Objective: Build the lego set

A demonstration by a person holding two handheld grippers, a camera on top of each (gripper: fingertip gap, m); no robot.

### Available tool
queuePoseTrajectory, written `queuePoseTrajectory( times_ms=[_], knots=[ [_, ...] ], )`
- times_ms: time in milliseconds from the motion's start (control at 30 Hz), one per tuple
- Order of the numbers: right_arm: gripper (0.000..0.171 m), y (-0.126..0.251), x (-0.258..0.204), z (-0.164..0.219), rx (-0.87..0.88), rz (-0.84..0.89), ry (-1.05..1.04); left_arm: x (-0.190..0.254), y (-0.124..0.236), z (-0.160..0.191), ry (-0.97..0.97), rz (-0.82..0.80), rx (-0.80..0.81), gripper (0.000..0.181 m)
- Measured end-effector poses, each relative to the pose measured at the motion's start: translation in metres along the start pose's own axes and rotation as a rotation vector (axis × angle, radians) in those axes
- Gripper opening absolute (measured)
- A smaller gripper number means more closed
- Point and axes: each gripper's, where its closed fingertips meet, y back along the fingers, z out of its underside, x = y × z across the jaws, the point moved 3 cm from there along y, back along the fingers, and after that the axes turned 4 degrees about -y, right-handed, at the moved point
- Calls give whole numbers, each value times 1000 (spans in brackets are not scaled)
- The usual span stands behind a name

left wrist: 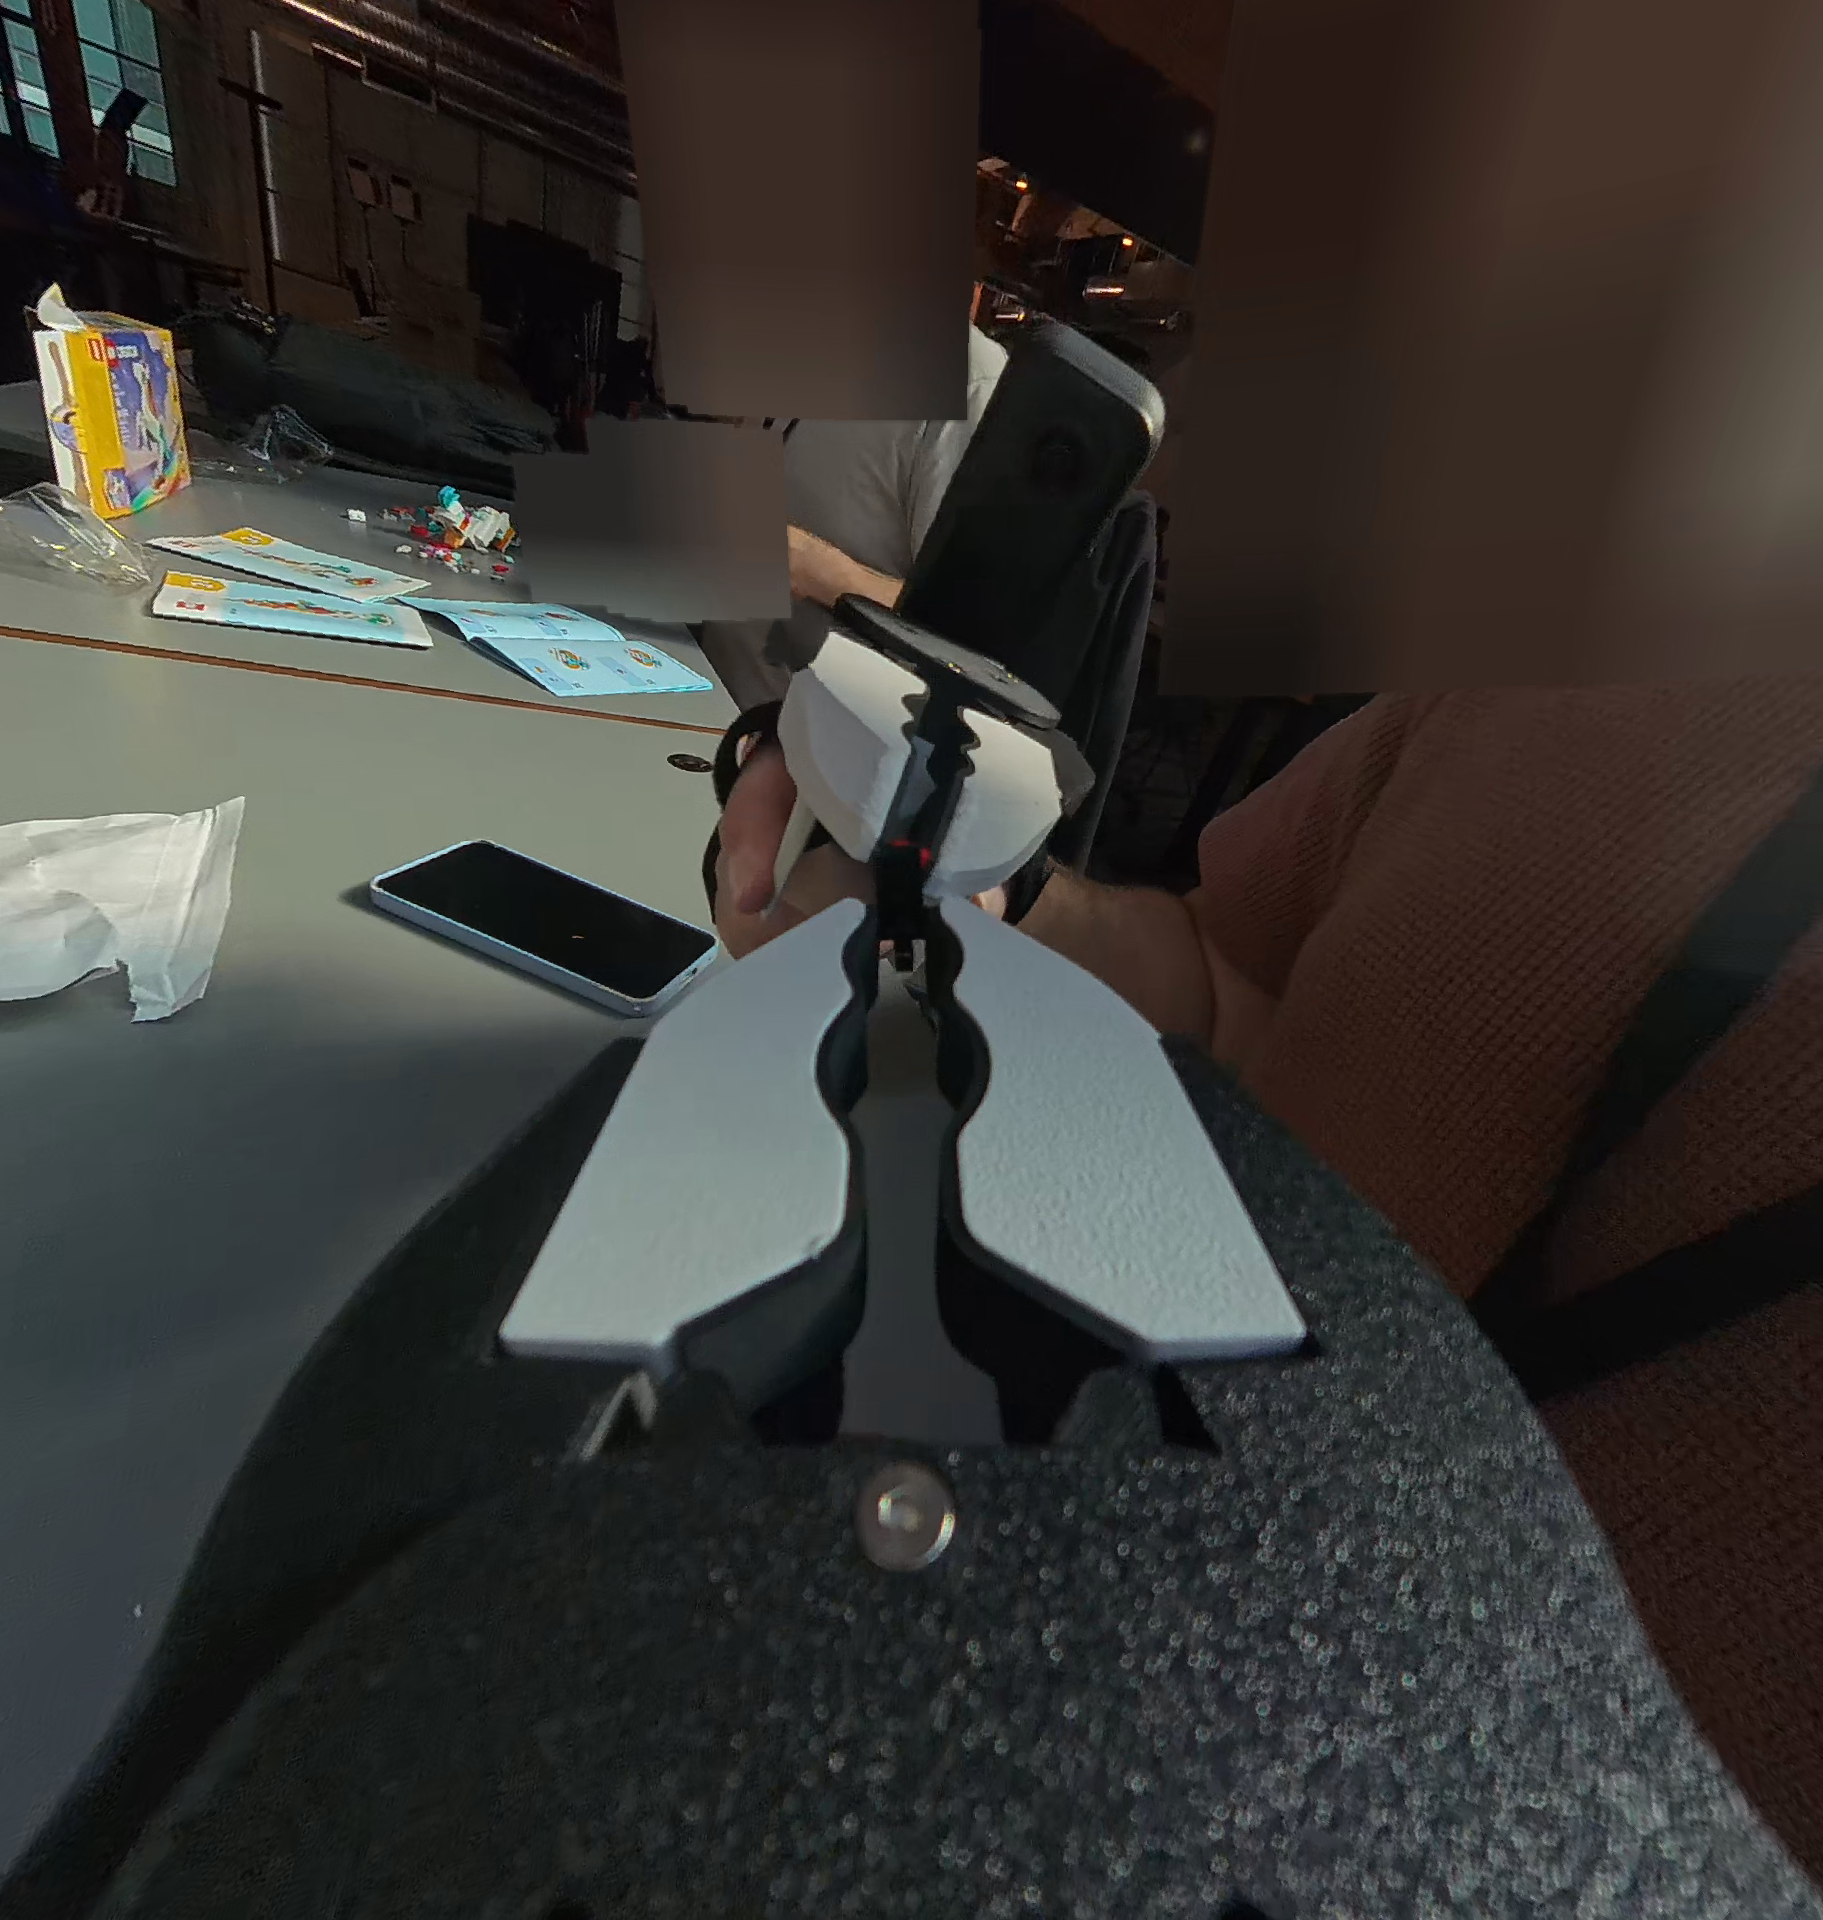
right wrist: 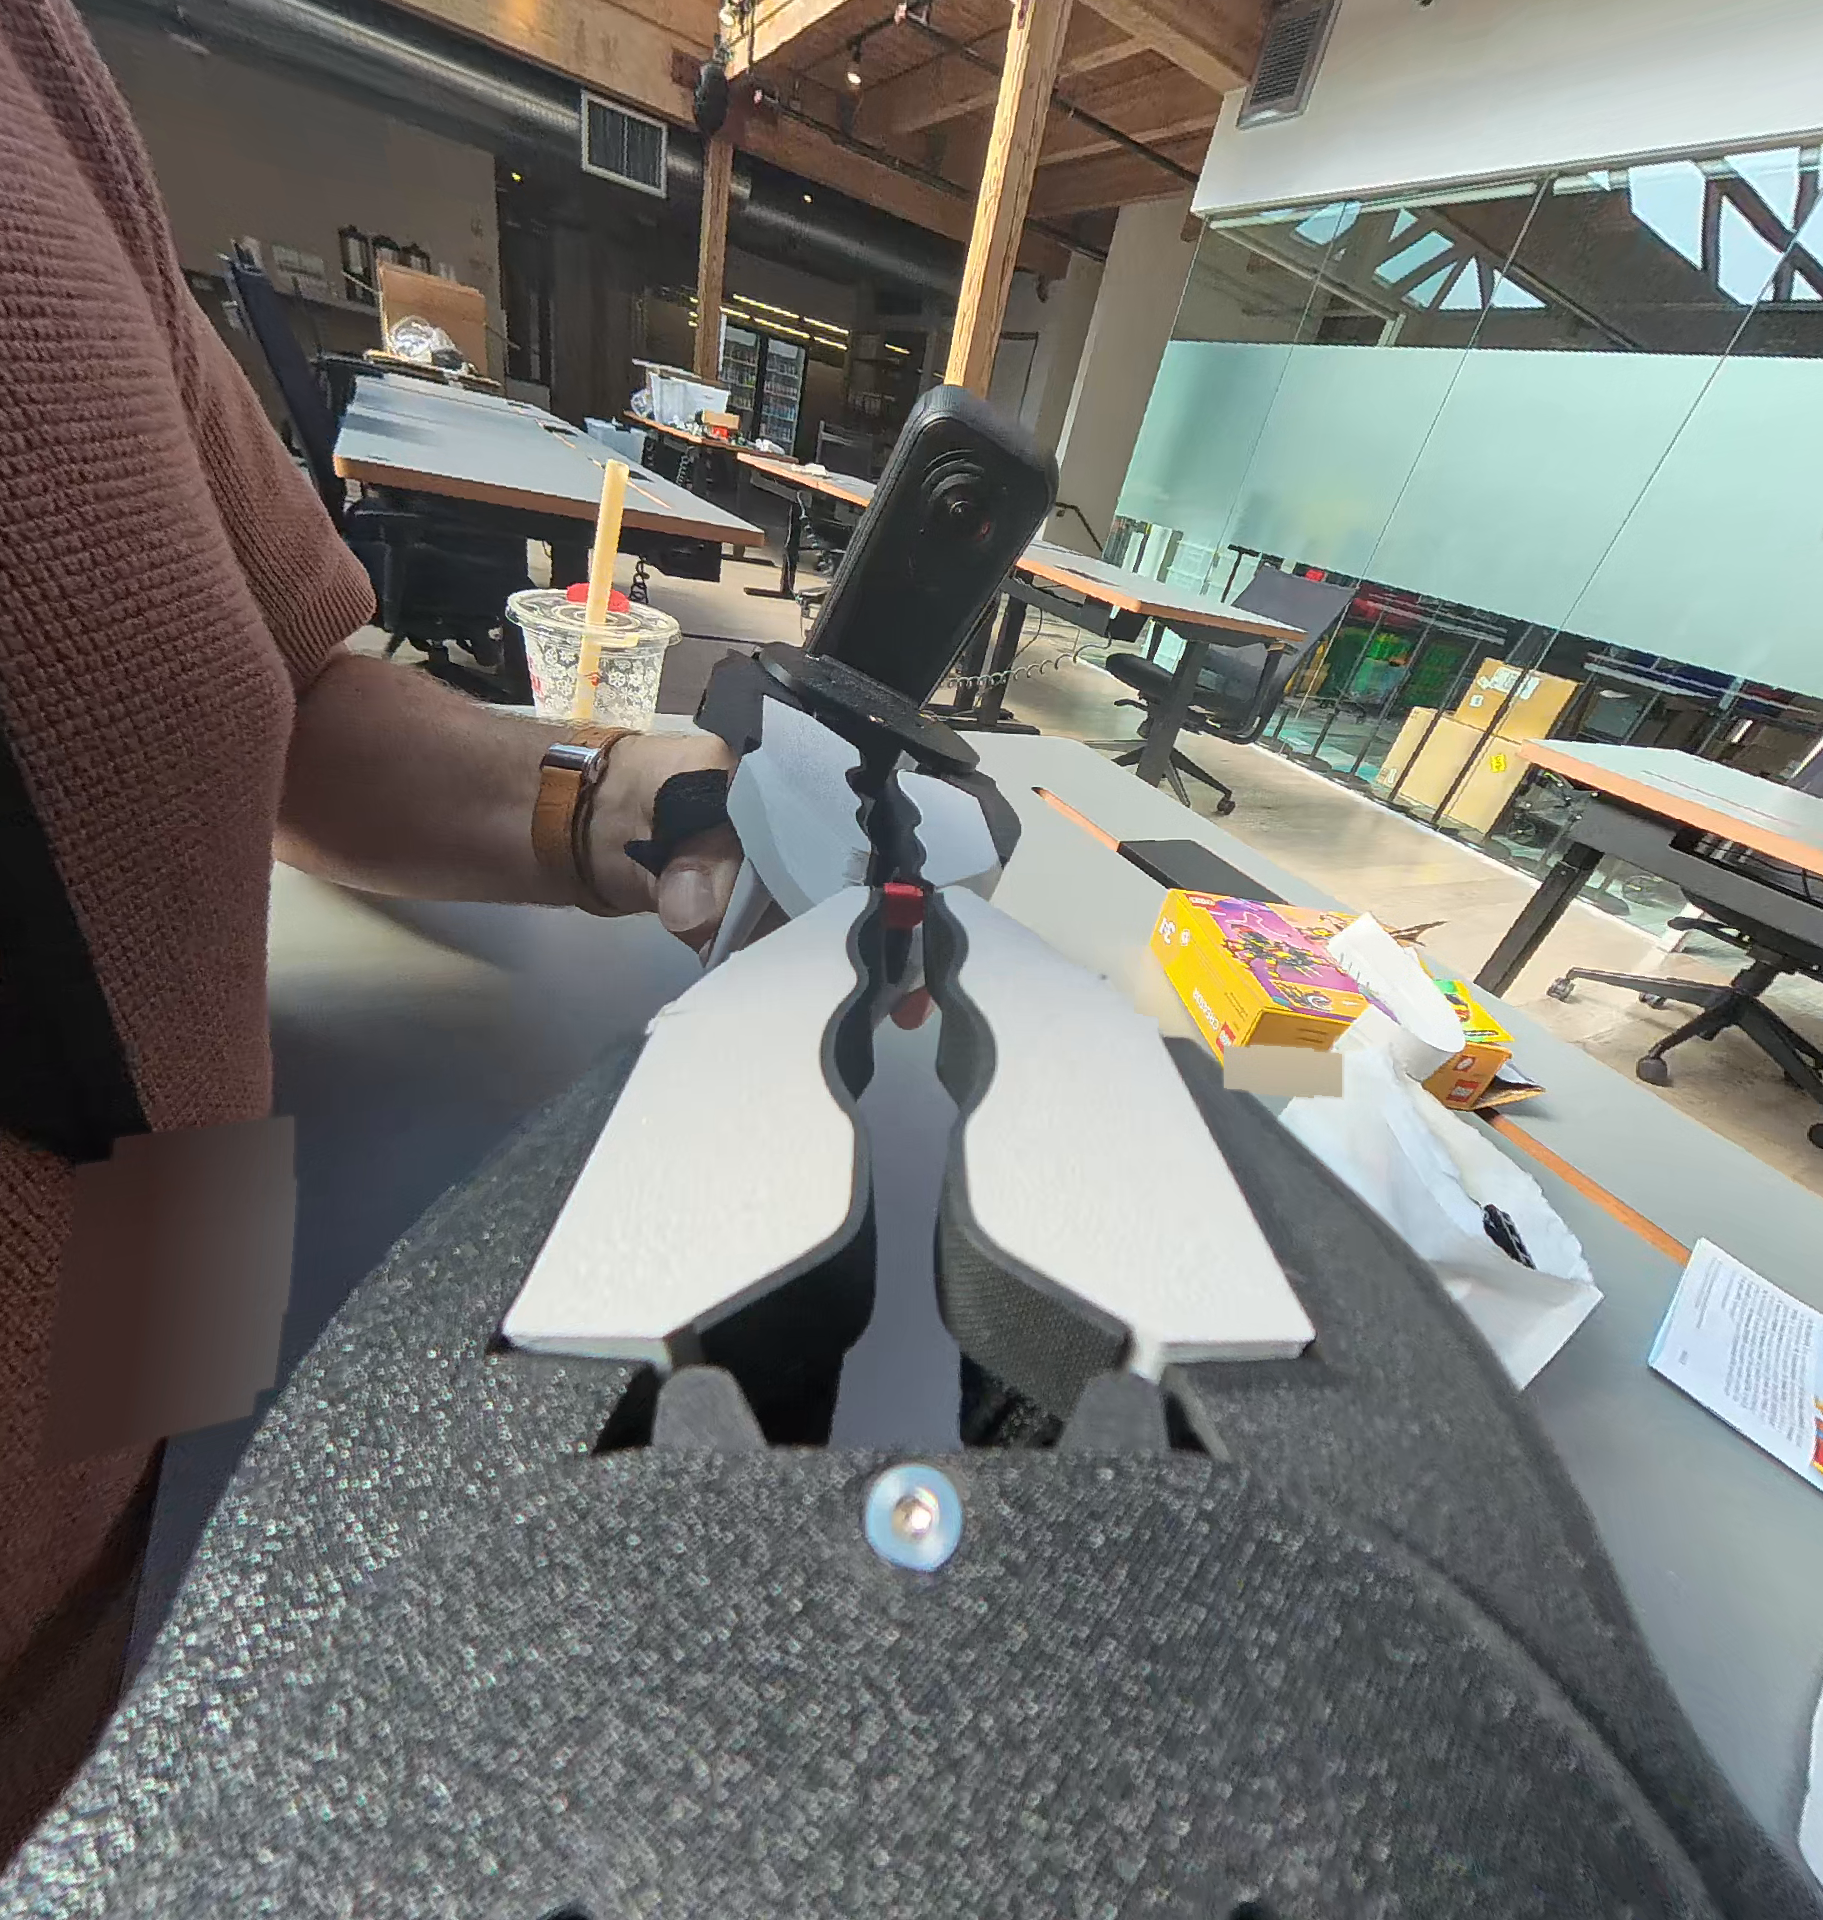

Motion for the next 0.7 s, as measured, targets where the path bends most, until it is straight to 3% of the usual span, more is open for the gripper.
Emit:
queuePoseTrajectory(
  times_ms=[300, 467, 700],
  knots=[
    [6, -1, 2, 4, 28, 35, -70, -4, -5, 4, -29, -14, -12, 19],
    [5, 2, 4, 2, 64, 38, -104, -3, -6, -1, -63, -17, -28, 8],
    [0, 4, 5, 1, 59, 45, -85, -1, -9, -3, -104, -49, -64, 7]
  ],
)
